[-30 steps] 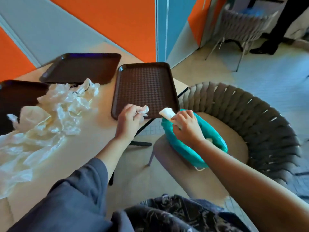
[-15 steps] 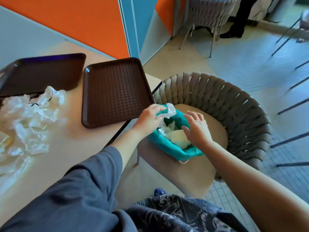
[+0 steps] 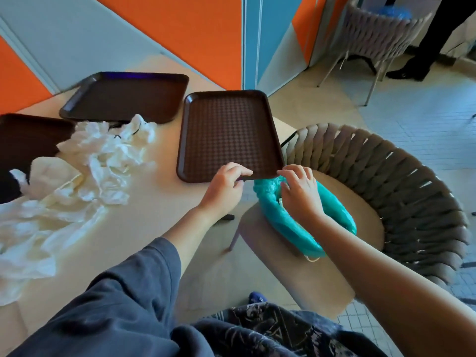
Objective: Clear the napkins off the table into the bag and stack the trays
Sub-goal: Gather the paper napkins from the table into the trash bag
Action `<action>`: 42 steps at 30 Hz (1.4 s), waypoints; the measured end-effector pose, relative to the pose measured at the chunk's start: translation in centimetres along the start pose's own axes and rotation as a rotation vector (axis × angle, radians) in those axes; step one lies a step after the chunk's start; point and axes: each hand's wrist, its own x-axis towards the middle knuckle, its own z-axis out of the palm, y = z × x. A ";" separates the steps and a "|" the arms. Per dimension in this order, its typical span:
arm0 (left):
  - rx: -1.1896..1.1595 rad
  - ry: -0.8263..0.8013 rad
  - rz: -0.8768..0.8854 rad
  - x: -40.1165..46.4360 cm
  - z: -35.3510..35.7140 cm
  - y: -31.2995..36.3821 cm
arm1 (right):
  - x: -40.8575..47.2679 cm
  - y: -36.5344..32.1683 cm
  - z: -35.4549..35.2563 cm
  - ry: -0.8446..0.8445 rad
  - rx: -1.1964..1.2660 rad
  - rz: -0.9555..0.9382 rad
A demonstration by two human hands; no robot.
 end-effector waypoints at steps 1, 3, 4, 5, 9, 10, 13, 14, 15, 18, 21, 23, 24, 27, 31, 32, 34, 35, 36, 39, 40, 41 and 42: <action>0.002 0.042 -0.010 -0.8 -1.4 -0.8 | 0.2 -2.0 0.5 -0.003 0.021 -0.049; -0.006 0.110 -0.052 -2.4 -4.1 -2.4 | 0.5 -5.8 1.6 -0.012 0.068 -0.165; -0.003 0.133 -0.079 -3.5 -5.7 -3.3 | 0.7 -7.9 2.1 -0.009 0.086 -0.227; 0.010 0.148 -0.101 -4.6 -7.3 -4.3 | 0.7 -10.0 2.7 -0.008 0.095 -0.272; 0.076 0.185 -0.172 -10.1 -13.8 -7.9 | -0.6 -17.9 5.4 -0.048 0.086 -0.314; 0.079 0.201 -0.204 -11.6 -15.3 -8.8 | -1.2 -19.8 6.2 -0.059 0.098 -0.326; 0.088 0.273 -0.303 -16.7 -19.6 -11.8 | -4.0 -25.9 8.7 -0.099 0.165 -0.423; 0.099 0.293 -0.329 -18.4 -20.7 -12.8 | -4.9 -27.9 9.7 -0.116 0.197 -0.459; 0.120 0.310 -0.350 -20.2 -21.8 -13.7 | -5.8 -29.7 10.6 -0.143 0.229 -0.484; 0.203 0.351 -0.431 -25.5 -24.6 -16.3 | -8.7 -34.8 13.1 -0.306 0.282 -0.522; 0.239 0.395 -0.521 -30.6 -26.8 -18.2 | -11.3 -38.5 15.0 -0.505 0.152 -0.647; 0.302 0.394 -0.600 -33.9 -28.0 -19.7 | -12.8 -40.4 16.1 -0.629 0.023 -0.716; 0.330 0.364 -0.652 -35.2 -28.3 -20.4 | -13.3 -41.0 16.3 -0.670 -0.007 -0.713; 0.378 0.202 -0.730 -38.0 -29.0 -21.8 | -13.6 -42.9 16.9 -0.720 -0.017 -0.690; 0.397 0.119 -0.722 -39.3 -29.3 -22.0 | -13.0 -44.7 17.1 -0.779 0.031 -0.606; 0.367 0.128 -0.741 -39.4 -29.3 -21.9 | -12.9 -45.0 17.2 -0.797 0.031 -0.577; 0.326 0.113 -0.785 -39.5 -29.0 -21.8 | -13.0 -45.0 17.5 -0.834 -0.036 -0.579; 0.316 0.106 -0.800 -39.6 -28.8 -21.8 | -13.3 -44.6 17.7 -0.848 -0.090 -0.611; 0.310 0.110 -0.811 -39.7 -28.5 -21.7 | -13.6 -44.2 17.8 -0.853 -0.153 -0.669; 0.286 0.129 -0.868 -39.9 -27.6 -21.5 | -14.2 -43.2 18.0 -0.812 -0.173 -0.791; 0.277 0.127 -0.884 -40.0 -27.4 -21.4 | -14.2 -43.2 17.9 -0.765 -0.111 -0.780; 0.268 0.127 -0.896 -40.0 -27.2 -21.2 | -14.1 -43.4 17.6 -0.714 -0.032 -0.768; 0.257 0.129 -0.902 -40.1 -27.1 -20.9 | -14.0 -43.7 17.3 -0.681 0.035 -0.772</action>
